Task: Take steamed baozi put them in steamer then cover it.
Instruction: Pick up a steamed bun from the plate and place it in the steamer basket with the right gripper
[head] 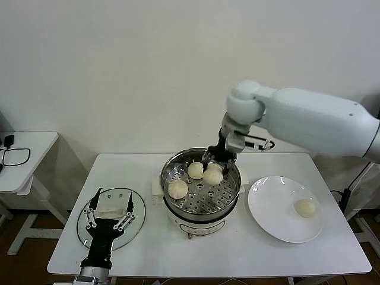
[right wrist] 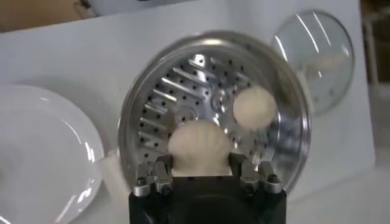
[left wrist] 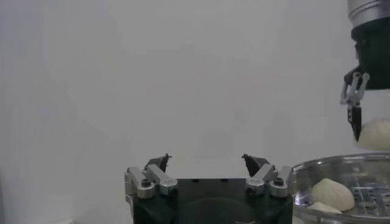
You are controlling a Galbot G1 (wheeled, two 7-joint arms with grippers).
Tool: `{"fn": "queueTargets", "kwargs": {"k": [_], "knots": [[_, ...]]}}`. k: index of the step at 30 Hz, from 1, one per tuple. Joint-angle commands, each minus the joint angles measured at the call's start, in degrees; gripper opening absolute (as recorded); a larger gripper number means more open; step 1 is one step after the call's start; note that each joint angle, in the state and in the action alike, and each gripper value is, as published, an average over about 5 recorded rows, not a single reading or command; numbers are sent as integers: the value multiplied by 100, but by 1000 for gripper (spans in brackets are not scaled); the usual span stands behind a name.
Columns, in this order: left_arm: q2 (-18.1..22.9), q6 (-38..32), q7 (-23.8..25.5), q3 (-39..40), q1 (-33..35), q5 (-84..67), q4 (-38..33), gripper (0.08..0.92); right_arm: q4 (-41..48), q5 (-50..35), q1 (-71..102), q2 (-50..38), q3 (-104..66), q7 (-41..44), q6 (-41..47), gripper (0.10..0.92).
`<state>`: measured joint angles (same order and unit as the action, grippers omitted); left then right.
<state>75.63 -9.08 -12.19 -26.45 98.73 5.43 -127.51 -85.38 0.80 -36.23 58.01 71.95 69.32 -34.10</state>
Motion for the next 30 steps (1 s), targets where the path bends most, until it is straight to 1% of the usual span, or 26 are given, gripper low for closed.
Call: {"fn": "queueTargets", "kwargs": {"k": [1,8,22,27,30], "knots": [[13,-13,-3,2,-13,-3,9,823,-413,812,543,291,37,-115,-585,645],[17,-29,-5,-24,-17,-9,26,823,-341,1166,827,336,-75,-131,-651,646],[25,-63,-18,-64,-17,-35,54,823,-333,1500,1065,357,-135,-108,-543,691],[24,-54,-22,-70,-30,-46,55,823,-380,1593,1079,300,-239,-141,-423,787],[24,-49,-22,-66,-36,-47,61,823,-397,1604,1042,226,-363,-158,-393,817]]}}
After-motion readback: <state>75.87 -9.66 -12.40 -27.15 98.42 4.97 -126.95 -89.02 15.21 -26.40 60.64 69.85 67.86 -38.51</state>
